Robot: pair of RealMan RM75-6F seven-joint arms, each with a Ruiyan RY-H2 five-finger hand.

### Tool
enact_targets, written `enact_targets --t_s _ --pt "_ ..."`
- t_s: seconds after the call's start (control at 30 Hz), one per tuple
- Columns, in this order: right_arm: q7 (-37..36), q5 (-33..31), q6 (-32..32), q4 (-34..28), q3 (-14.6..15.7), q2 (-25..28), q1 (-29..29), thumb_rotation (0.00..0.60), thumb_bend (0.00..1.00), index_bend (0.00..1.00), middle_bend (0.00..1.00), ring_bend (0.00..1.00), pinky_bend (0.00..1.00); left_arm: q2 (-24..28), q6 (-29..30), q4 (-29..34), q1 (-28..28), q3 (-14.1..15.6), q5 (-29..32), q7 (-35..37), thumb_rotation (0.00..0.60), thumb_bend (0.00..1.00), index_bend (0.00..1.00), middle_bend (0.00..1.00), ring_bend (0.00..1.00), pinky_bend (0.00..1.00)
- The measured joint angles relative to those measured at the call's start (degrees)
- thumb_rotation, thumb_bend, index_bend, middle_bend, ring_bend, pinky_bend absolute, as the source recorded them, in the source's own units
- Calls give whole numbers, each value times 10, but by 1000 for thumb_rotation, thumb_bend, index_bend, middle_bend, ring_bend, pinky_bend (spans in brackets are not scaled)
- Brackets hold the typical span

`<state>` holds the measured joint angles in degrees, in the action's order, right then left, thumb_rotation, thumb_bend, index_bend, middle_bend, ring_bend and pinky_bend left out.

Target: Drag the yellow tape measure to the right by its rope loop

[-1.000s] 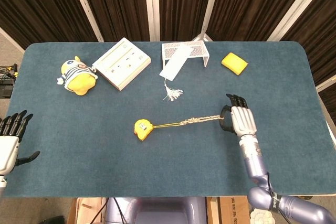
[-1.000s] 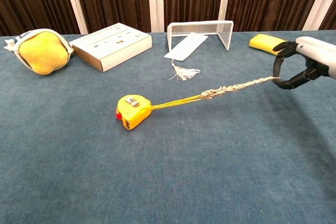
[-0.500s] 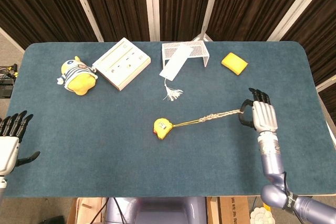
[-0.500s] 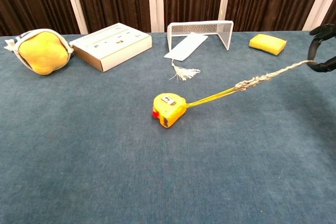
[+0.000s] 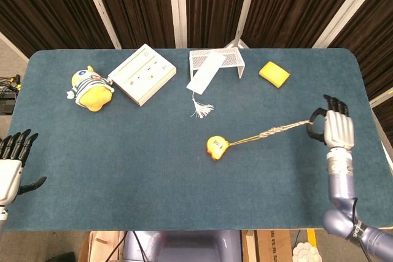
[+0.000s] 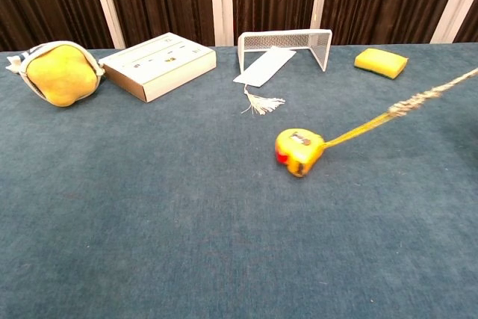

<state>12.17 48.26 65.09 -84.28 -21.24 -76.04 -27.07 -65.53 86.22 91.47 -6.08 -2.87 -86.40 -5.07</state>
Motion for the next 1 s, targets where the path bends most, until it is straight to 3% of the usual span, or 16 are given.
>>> enact_targets --t_s 0.3,0.83,0.9,1.0 --pt "-7 -62 -10 53 -34 43 4 600 434 624 130 0 0 -1 2 -1 0 0 -3 -1 600 0 0 0 0 0" --pt "-28 -95 -20 92 -48 76 19 600 434 618 130 0 0 -2 5 0 1 0 -6 -6 600 0 0 0 0 0" --pt "-28 -94 -22 88 -44 77 20 600 434 557 130 0 0 -2 5 0 1 1 -6 -6 600 0 0 0 0 0" --pt "-29 -89 -23 79 -39 77 23 600 433 251 70 0 0 -2 5 0 1 1 -7 -5 600 0 0 0 0 0"
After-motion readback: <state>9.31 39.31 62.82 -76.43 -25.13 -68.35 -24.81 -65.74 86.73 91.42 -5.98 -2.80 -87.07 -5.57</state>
